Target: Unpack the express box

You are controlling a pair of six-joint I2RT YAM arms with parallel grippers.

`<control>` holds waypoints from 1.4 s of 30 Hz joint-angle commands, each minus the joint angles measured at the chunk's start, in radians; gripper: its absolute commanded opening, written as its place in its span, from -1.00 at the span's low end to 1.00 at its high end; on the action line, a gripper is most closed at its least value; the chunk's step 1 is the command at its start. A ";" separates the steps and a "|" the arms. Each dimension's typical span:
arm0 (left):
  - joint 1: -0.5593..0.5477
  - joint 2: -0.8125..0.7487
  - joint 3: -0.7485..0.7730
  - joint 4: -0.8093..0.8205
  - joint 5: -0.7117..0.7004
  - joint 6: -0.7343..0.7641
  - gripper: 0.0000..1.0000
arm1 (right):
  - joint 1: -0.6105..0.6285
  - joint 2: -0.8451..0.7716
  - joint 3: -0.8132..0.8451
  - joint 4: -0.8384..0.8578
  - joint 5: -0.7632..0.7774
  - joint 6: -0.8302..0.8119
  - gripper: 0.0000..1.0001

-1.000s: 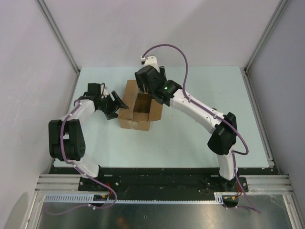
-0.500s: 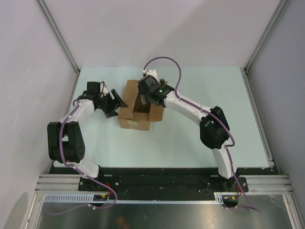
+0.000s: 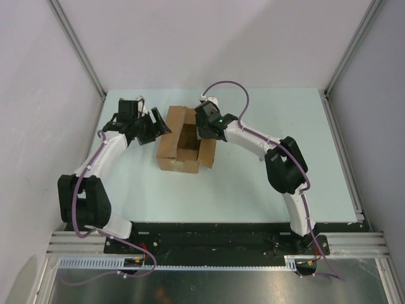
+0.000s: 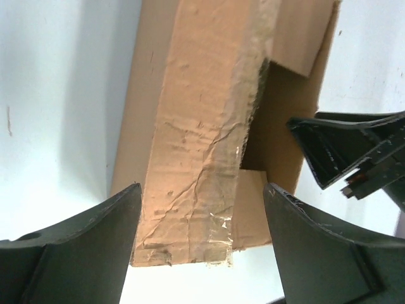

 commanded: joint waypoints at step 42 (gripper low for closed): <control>-0.363 0.135 0.072 -0.044 -0.659 0.083 0.99 | 0.098 -0.038 0.026 -0.062 0.155 0.081 -1.00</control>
